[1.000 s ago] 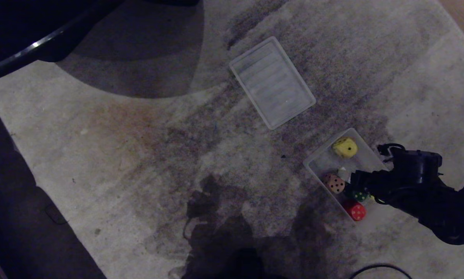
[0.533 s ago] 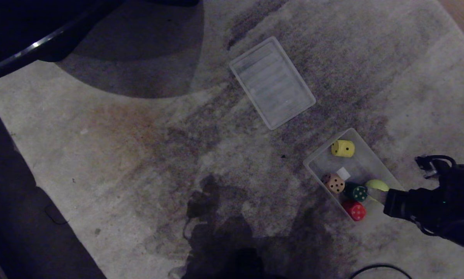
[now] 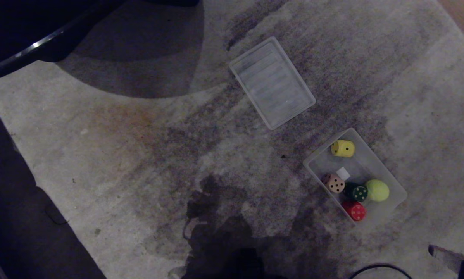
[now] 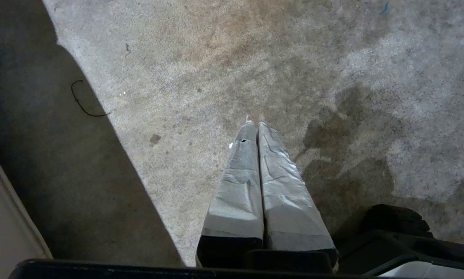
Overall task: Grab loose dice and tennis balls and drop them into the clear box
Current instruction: Pick up the ball on the table
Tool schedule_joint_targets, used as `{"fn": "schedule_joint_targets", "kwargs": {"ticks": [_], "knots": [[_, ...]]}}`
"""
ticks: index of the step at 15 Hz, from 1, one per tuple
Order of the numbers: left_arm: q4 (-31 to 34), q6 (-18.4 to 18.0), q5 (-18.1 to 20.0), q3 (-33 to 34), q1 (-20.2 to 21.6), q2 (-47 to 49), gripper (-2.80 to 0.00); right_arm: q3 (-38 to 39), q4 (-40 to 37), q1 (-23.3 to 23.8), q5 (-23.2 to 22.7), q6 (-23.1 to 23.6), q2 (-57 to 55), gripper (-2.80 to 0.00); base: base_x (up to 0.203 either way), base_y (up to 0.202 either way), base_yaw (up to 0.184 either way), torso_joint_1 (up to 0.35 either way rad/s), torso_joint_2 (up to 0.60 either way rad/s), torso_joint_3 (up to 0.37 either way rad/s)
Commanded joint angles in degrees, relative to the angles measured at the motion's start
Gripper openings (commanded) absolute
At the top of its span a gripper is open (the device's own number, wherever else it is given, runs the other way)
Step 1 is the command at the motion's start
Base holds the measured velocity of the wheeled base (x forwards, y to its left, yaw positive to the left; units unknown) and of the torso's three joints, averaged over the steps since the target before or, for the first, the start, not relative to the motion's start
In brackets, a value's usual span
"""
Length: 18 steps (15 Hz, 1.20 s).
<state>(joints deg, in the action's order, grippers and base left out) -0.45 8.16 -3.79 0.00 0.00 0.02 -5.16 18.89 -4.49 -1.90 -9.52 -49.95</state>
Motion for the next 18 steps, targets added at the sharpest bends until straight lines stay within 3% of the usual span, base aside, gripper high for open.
{"fn": "schedule_joint_targets", "kwargs": {"ticks": [1, 6, 7, 9, 13, 18], "knots": [[-0.03, 0.05, -0.05, 0.00, 0.00, -0.01, -2.80, 2.72, -7.95, 0.32, -0.22, 0.83, 17.73, -2.80, 0.000, 0.000, 0.000, 0.000, 0.00, 0.000], [0.01, 0.01, -0.02, 0.00, 0.00, -0.02, -2.80, 2.46, -20.50, 4.99, -2.70, 4.42, 36.37, -2.80, 0.000, 0.000, 0.000, 0.000, 0.00, 0.000], [-0.01, 0.02, 0.01, 0.00, 0.00, -0.02, -2.80, 2.42, -21.37, 5.54, -1.18, 4.96, 37.75, -2.80, 0.000, 0.000, 0.000, 0.000, 0.00, 0.000], [-0.01, 0.10, 0.00, 0.00, 0.00, -0.02, -2.80, 3.23, -21.99, 5.13, 2.19, 5.92, 41.89, -2.80, 0.000, 0.000, 0.000, 0.000, 0.00, 0.000], [0.01, 0.10, 0.01, 0.00, 0.00, -0.02, -2.80, 4.11, -21.70, 4.40, 1.02, 11.19, 50.04, -2.80, 0.000, 0.000, 0.000, 0.000, 0.00, 0.000], [-0.08, 0.02, -0.08, 0.00, 0.00, -0.02, -2.80, 4.11, -21.70, 4.40, 1.11, 10.30, 50.04, -2.80, 0.000, 0.000, 0.000, 0.000, 0.00, 0.000]]}}
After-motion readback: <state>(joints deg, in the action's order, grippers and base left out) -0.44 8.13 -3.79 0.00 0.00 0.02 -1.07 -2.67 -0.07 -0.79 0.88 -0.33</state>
